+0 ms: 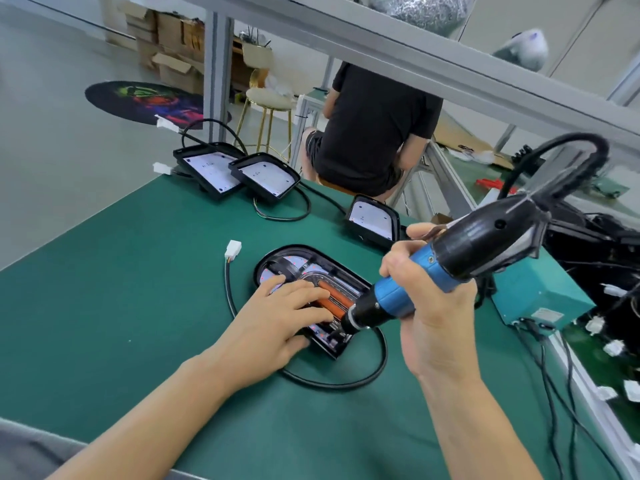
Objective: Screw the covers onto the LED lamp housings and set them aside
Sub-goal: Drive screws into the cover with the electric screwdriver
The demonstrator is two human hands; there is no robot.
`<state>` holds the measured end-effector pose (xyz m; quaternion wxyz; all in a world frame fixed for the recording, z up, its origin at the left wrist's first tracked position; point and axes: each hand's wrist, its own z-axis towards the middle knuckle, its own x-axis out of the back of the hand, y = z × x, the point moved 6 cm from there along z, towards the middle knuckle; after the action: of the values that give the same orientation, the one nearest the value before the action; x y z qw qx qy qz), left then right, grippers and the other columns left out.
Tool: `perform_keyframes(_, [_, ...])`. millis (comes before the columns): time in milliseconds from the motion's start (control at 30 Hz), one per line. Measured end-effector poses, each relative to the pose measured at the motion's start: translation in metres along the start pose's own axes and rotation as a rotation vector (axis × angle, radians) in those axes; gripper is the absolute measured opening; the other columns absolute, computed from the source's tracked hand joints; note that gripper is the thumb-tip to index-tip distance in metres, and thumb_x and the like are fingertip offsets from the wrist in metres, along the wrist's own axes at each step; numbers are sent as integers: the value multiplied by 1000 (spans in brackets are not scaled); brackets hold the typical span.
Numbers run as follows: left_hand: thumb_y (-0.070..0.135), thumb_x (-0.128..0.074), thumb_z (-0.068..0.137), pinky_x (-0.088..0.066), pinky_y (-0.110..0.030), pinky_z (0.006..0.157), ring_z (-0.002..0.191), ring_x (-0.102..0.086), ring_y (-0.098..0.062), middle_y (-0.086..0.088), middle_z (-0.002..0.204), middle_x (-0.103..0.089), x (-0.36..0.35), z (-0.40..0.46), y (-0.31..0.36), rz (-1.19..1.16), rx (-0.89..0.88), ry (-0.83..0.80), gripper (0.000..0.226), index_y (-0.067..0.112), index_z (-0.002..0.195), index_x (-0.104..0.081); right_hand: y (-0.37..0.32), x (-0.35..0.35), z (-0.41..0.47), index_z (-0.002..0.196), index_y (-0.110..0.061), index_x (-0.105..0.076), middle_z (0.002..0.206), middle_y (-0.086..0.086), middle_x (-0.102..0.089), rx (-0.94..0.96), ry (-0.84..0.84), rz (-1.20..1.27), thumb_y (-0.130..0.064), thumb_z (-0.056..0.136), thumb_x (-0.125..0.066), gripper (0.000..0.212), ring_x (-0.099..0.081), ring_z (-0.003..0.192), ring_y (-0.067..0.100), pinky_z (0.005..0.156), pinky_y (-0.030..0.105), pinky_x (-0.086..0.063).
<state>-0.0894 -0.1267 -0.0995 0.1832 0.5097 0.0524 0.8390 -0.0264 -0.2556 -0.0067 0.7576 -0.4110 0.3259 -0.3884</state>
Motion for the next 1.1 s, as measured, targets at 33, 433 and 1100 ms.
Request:
perform_keyframes(33, [12, -82, 65, -33, -51, 103, 120, -56, -20, 5, 126, -61, 0, 0, 0, -5, 0, 4, 47, 25, 108, -70, 0, 0, 0, 83, -34, -64, 76, 2, -52, 1, 4, -2, -2, 75, -64, 33, -46, 74, 19, 67, 23, -44])
perform_keyframes(433, [17, -81, 70, -34, -50, 103, 122, -54, -20, 5, 130, -59, -3, -1, -2, 36, -41, 43, 45, 26, 112, -68, 2, -1, 3, 85, -34, -64, 73, -2, -54, -15, -21, -22, -2, 76, -64, 33, -48, 74, 19, 67, 24, -45])
perform_keyframes(1100, [17, -80, 74, -33, -52, 102, 121, -55, -22, 3, 130, -60, -3, -2, -1, 69, -74, 84, 42, 23, 114, -68, 3, -3, 9, 65, -28, -59, 70, -1, -51, -27, -132, -43, 1, 76, -62, 32, -46, 69, 19, 67, 29, -42])
